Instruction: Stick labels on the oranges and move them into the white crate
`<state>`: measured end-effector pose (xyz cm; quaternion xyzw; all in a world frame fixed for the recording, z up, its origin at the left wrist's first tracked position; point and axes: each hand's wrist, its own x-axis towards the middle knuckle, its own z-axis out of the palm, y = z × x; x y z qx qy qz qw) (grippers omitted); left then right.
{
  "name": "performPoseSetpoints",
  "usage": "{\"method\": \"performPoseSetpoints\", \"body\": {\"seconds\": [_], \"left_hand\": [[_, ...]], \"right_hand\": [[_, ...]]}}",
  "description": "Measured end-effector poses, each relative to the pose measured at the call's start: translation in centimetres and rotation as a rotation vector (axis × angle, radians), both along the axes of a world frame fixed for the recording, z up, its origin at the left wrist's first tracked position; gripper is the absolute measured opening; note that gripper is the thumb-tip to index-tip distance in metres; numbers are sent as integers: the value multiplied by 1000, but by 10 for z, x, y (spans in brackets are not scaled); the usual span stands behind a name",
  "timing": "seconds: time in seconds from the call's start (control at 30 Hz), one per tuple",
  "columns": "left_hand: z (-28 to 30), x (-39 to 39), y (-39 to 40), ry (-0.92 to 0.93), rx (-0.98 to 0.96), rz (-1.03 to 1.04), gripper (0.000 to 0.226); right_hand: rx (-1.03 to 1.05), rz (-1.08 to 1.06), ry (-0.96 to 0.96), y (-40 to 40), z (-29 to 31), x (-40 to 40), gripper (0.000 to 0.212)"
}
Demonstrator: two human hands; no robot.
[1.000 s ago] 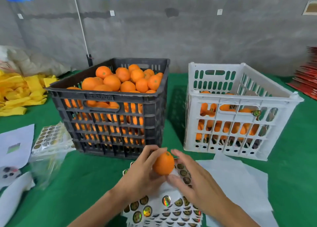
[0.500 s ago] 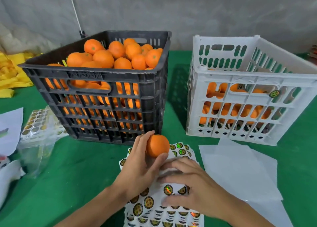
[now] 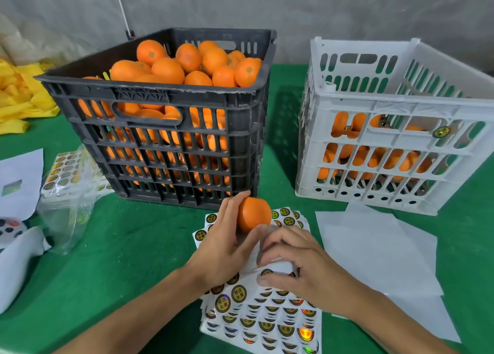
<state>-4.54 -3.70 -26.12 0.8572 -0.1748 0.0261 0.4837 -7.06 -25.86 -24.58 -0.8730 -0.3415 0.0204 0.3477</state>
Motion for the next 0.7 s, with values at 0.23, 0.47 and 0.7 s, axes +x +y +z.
{"method": "performPoseSetpoints", "body": {"seconds": [0.23, 0.47, 0.7], "left_hand": [[5, 1, 4, 55, -182, 33, 67], [6, -2, 2, 81, -253, 19, 69], [6, -2, 2, 86, -234, -8, 70]], "right_hand": [[-80, -12, 98, -10, -2, 5, 56], [32, -43, 47, -2, -3, 17, 33], [282, -76, 134, 7, 4, 12, 9]]}}
